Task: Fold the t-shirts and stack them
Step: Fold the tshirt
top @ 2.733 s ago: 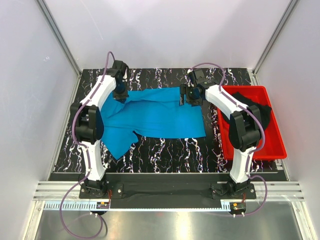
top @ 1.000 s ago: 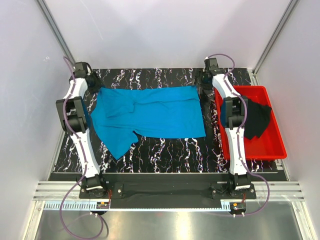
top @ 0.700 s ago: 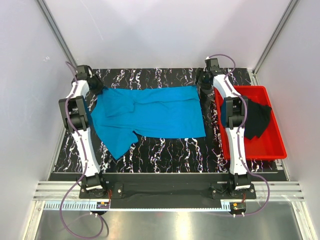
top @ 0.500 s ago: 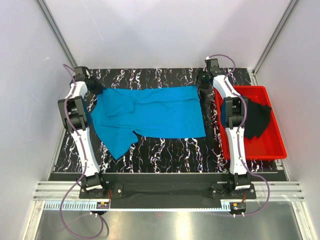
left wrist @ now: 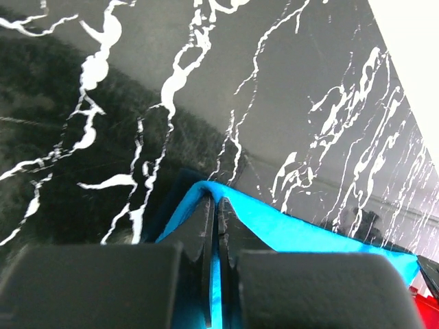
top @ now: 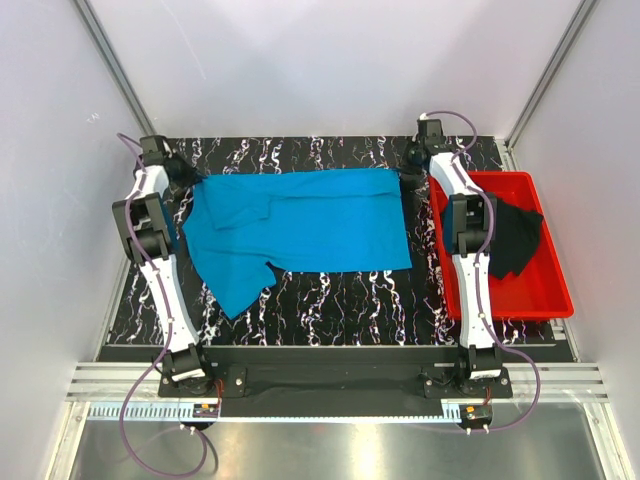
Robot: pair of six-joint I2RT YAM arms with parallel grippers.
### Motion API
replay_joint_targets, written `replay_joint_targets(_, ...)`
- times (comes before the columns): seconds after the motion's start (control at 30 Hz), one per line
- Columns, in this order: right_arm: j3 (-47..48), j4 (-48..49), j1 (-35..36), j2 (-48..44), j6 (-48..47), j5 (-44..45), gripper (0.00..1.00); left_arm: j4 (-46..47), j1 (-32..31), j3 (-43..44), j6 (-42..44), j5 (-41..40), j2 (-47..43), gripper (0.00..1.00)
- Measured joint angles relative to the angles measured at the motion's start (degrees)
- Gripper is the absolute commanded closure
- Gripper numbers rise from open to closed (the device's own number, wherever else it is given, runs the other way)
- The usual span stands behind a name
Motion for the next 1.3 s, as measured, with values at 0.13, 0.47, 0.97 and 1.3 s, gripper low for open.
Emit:
replay_joint_targets(0.13, 0.8, 0.0, -0.5, 0.4, 0.0, -0.2, 0.74, -0.2, -0.2, 1.3, -0.2, 0.2, 0.6, 0.61)
replay_joint_targets(0.47, 6.1, -5.1, -0.7, -0.3, -0.7, -0.1, 0.11, -4.8, -0.7, -5.3, 3.0, -4.1, -10.3, 0.39)
replay_joint_targets(0.97, -32.9, -7.1, 12.4, -38.8, 0.0, -1.2, 0.58, -1.6, -6.4, -48.4, 7.3, -5.8, -45.4, 0.64)
replay_joint_targets(1.3, -51.6, -4.0, 18.2, -48.2, 0.1, -3.5, 0.62, -3.6, -6.9, -48.1, 11.8, -8.9, -38.8, 0.46)
